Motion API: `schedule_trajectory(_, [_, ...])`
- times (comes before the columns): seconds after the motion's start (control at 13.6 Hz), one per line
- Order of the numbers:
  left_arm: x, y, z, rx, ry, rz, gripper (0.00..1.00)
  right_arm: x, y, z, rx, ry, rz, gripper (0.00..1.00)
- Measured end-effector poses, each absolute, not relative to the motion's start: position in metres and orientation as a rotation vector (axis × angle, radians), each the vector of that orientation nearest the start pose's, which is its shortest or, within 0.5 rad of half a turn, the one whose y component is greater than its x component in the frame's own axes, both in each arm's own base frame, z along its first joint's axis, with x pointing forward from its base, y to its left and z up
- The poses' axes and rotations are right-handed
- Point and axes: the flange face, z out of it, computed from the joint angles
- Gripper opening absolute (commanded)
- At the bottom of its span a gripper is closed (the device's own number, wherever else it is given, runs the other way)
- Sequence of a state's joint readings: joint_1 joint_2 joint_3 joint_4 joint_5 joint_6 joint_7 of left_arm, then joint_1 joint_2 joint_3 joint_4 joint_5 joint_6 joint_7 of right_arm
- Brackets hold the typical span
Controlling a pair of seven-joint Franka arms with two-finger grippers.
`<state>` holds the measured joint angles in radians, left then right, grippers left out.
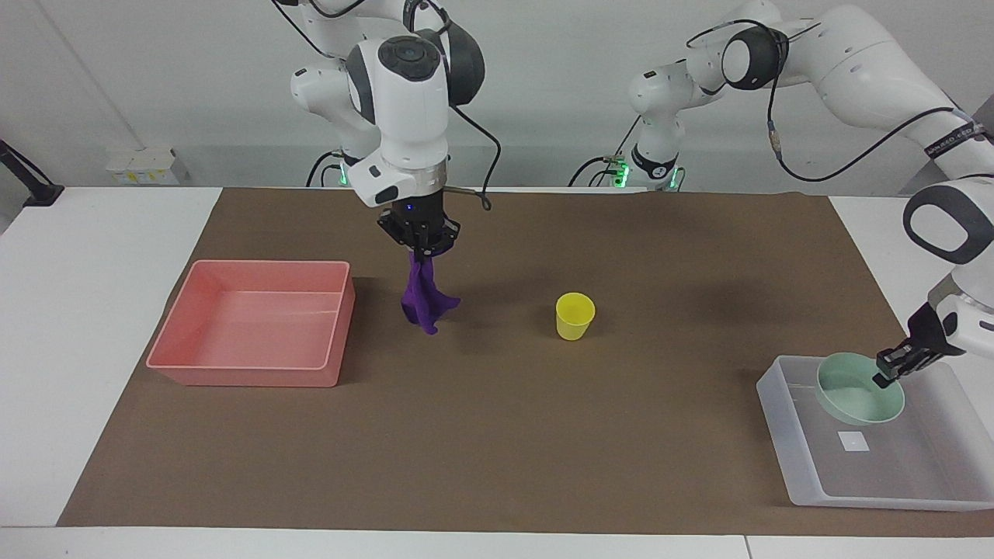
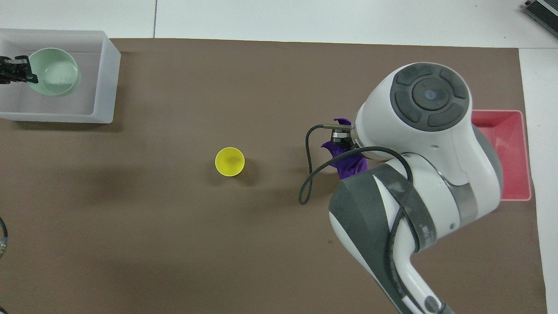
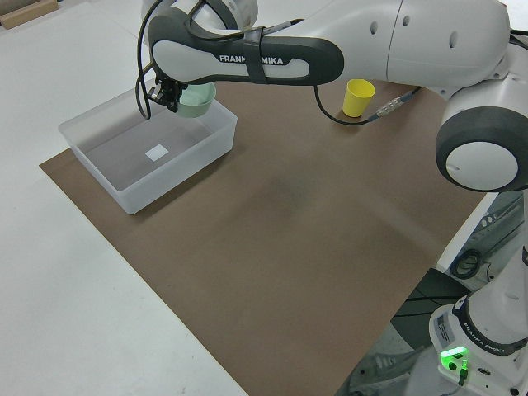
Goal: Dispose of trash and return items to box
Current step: 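Lift the purple cloth with the right gripper and drop it in the tray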
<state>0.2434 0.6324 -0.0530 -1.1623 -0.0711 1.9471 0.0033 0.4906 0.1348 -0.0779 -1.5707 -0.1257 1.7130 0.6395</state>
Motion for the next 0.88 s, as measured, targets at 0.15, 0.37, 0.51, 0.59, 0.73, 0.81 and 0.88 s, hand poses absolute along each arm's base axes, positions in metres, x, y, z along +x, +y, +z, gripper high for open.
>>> schedule_trajectory(0.15, [0.744, 0.160, 0.429, -3.191, -0.375, -0.281, 0.00, 0.556, 0.229, 0.585, -3.277, 0.346, -0.157, 0.00])
schedule_trajectory(0.37, [0.754, 0.176, 0.408, -3.180, -0.407, -0.324, 0.00, 0.554, 0.216, 0.607, -3.297, 0.311, -0.170, 0.00])
schedule_trajectory(0.51, [0.758, 0.183, 0.398, -3.175, -0.422, -0.346, 0.00, 0.556, 0.185, 0.625, -3.303, 0.258, -0.178, 0.00])
schedule_trajectory(0.59, [0.759, 0.184, 0.395, -3.174, -0.425, -0.347, 0.00, 0.556, 0.163, 0.634, -3.305, 0.230, -0.178, 0.00])
schedule_trajectory(0.73, [0.759, 0.185, 0.395, -3.174, -0.426, -0.349, 0.00, 0.555, 0.118, 0.653, -3.308, 0.172, -0.182, 0.00])
schedule_trajectory(0.81, [0.759, 0.184, 0.394, -3.175, -0.425, -0.348, 0.00, 0.555, 0.097, 0.659, -3.311, 0.146, -0.179, 0.00])
schedule_trajectory(0.88, [0.759, 0.184, 0.391, -3.176, -0.425, -0.342, 0.00, 0.556, 0.075, 0.663, -3.316, 0.118, -0.172, 0.00])
